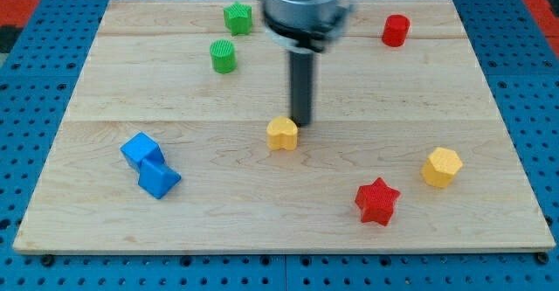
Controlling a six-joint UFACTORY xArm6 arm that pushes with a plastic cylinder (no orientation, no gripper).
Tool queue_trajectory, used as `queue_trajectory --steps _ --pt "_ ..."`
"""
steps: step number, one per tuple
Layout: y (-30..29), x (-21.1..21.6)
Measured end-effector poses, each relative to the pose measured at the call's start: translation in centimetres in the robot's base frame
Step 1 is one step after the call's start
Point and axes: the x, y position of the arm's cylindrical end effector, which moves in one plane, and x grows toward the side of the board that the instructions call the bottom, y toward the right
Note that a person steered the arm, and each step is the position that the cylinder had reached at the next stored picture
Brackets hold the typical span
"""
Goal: Put the yellow heart at the left side of the yellow hexagon
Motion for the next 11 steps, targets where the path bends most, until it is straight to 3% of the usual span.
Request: queue_trajectory --steps 1,2,3,4,5,6,8,9,10,11 --pt "-8.4 -1.4" --pt "-10.2 -5.7" --pt "-16.0 0.6" --pt "-11.7 3.1" --pt "-6.3 2.3" --pt "-11.9 0.1" --pt "2.1 3.3" --pt "2.4 2.0" --pt "-2.8 -3.6" --pt "4.9 -3.4"
